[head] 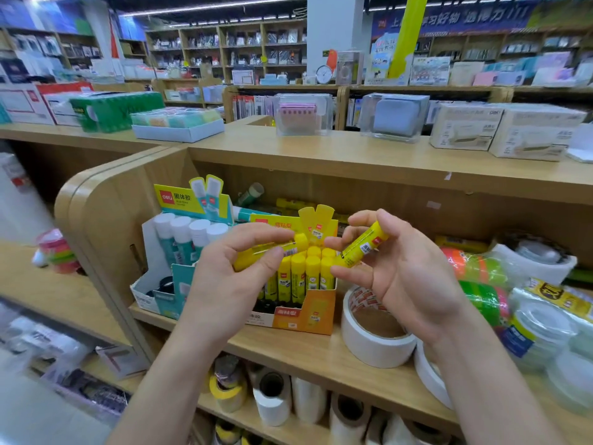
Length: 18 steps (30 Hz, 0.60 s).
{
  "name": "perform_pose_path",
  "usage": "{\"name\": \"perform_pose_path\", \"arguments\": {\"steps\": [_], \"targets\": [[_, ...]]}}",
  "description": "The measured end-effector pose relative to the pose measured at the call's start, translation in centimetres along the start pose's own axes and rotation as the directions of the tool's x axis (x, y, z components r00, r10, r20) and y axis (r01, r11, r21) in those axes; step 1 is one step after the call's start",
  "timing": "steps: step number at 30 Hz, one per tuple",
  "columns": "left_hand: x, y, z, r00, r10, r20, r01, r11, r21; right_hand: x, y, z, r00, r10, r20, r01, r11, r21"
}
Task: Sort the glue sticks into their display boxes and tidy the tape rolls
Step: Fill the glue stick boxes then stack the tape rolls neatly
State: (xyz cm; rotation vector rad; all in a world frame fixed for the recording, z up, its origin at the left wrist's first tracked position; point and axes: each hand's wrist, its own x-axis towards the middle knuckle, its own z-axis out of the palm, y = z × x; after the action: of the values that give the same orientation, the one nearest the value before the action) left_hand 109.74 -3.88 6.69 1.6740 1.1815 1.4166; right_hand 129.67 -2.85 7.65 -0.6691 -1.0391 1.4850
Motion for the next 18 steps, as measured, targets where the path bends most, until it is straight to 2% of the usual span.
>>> {"name": "perform_pose_path", "arguments": {"steps": [6, 8, 12, 14, 18], "targets": [[0.1, -0.8, 0.0, 1.000, -0.002, -0.021, -0.001, 0.993, -0.117, 0.2, 0.5, 0.0, 0.998, 0.011, 0.058, -0.008, 0.999, -0.048], [0.3, -0.9, -0.1, 1.000, 0.014, -0.012, -0.016, 0.995, -0.098, 0.2, 0.5, 0.0, 0.999, 0.003, 0.053, 0.002, 0.996, -0.093], [0.6, -1.7, -0.2, 0.992, 0.054, 0.114, -0.057, 0.998, 0.025, 0.5, 0.4, -0.5, 1.000, -0.016, 0.018, 0.019, 0.980, -0.198], [0.6, -2.0, 0.0, 0.991, 0.062, 0.114, -0.068, 0.997, 0.044, 0.7, 0.2, -0.9, 0.999, -0.019, 0.042, 0.029, 0.960, -0.278], [0.8, -2.0, 0.5, 0.998, 0.043, 0.038, -0.042, 0.998, -0.042, 0.4, 0.0, -1.3, 0.996, -0.031, 0.080, 0.068, 0.854, -0.516]]}}
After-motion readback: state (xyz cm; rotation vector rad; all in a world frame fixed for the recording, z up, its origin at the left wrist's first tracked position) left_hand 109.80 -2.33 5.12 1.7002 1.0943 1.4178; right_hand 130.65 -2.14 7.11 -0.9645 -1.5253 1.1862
